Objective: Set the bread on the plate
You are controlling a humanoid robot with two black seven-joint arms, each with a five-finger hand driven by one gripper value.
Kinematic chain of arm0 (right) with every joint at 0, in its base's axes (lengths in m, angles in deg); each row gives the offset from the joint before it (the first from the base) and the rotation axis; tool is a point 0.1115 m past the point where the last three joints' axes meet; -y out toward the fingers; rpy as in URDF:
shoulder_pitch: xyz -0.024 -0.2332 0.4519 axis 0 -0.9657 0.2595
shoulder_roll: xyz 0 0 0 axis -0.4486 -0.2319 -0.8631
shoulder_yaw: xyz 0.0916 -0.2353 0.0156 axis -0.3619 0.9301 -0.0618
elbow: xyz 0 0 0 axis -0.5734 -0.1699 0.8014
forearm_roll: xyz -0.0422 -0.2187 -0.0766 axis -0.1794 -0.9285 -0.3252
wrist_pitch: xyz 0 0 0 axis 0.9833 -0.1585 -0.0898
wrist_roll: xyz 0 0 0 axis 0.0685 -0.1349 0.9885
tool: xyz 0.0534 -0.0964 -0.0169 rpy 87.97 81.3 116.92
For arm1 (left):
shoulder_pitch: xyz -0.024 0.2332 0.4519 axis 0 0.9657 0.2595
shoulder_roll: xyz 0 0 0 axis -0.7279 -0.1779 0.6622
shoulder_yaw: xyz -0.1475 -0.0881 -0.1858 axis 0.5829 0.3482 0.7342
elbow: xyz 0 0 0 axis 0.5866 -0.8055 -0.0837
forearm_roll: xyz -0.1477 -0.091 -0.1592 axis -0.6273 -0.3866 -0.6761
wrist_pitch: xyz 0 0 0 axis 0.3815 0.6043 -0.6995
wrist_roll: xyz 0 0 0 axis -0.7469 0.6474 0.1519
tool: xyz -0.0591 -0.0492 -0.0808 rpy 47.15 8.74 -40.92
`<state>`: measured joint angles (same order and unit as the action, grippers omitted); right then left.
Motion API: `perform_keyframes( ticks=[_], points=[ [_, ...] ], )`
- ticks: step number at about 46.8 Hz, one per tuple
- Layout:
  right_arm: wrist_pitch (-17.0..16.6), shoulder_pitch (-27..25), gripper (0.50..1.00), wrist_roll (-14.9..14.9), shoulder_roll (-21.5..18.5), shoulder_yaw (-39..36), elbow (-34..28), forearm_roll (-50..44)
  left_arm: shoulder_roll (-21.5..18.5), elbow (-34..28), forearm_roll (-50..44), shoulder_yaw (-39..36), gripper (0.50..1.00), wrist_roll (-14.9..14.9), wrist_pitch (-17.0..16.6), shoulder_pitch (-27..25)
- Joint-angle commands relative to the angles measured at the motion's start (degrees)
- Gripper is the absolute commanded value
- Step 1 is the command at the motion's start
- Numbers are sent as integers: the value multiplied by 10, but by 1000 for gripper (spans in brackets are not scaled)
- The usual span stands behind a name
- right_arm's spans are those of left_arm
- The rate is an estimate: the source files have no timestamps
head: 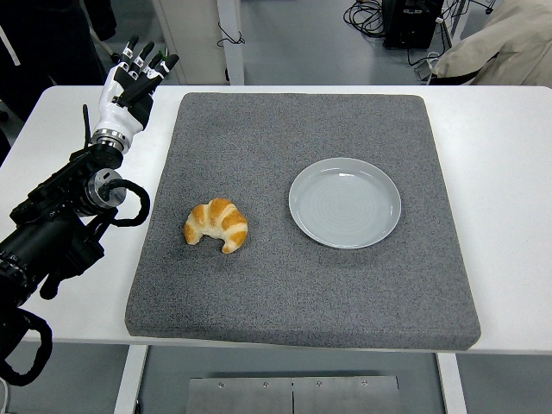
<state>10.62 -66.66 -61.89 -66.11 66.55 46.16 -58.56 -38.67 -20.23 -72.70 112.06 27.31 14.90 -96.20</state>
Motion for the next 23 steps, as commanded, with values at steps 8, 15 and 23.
perform_keyframes(
  ticks=[8, 15, 23],
  points=[
    [0, 0, 1000, 0, 0, 0, 0, 0, 0, 0, 0, 6, 971, -2, 0, 0],
    [0, 0, 1000, 0, 0, 0, 0, 0, 1, 0, 0, 5, 971, -1, 0, 0],
    [0, 0, 1000, 0, 0, 0, 0, 0, -1, 0, 1, -1, 971, -2, -2, 0]
  ],
)
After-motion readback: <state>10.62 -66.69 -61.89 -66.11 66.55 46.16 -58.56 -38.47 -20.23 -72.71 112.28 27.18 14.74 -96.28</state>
